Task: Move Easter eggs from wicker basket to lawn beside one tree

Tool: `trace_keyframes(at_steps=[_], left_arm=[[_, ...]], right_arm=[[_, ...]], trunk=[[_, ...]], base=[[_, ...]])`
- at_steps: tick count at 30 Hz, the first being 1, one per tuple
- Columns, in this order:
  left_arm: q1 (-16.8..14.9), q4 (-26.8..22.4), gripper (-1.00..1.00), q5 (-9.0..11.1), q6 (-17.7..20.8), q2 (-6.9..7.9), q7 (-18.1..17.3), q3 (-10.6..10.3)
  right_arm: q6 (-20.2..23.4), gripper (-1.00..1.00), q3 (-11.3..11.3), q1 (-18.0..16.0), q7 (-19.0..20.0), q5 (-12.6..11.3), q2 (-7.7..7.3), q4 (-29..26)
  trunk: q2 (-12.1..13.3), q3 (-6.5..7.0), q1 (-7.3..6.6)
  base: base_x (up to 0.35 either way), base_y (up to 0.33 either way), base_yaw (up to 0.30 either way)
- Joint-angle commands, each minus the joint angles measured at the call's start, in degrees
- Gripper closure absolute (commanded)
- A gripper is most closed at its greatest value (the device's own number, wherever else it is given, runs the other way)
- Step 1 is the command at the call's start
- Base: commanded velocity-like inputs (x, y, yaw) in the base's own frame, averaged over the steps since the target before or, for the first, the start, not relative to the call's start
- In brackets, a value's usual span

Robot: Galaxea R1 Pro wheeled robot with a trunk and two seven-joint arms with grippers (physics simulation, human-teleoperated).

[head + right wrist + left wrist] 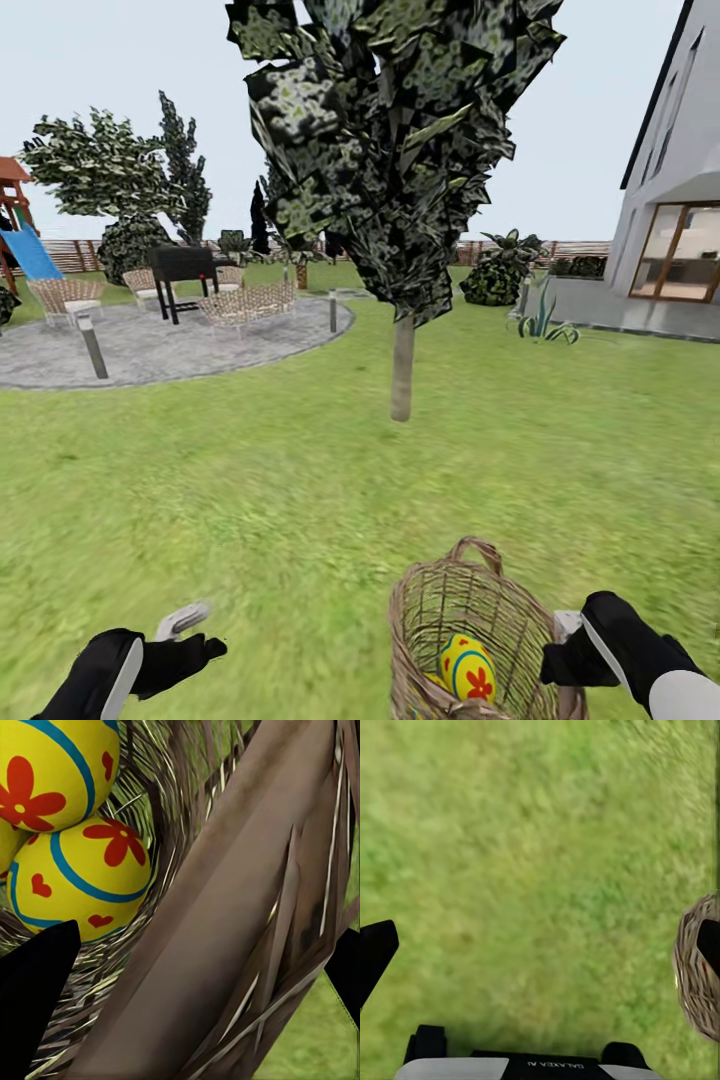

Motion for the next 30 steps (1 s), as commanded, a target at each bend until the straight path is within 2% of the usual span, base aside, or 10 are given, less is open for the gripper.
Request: trace_keyframes(at_steps=[1, 30], left_arm=[[0.0, -0.1, -1.0, 0.4, 0.4, -0.02, 0.0, 0.1], [0.0, -0.1, -1.0, 0.4, 0.4, 0.03, 0.0, 0.1]], right_arm=[[0.2, 1.0, 0.3, -0.1, 0.5, 0.2, -0.04, -0.1], [0.2, 1.0, 0.5, -0.1, 0.5, 0.5, 0.22, 0.2]], trunk=[[0.0, -0.07, 0.04], [0.0, -0.07, 0.04]], base=[[0.337, 0.0, -0.29], [0.337, 0.0, -0.3]])
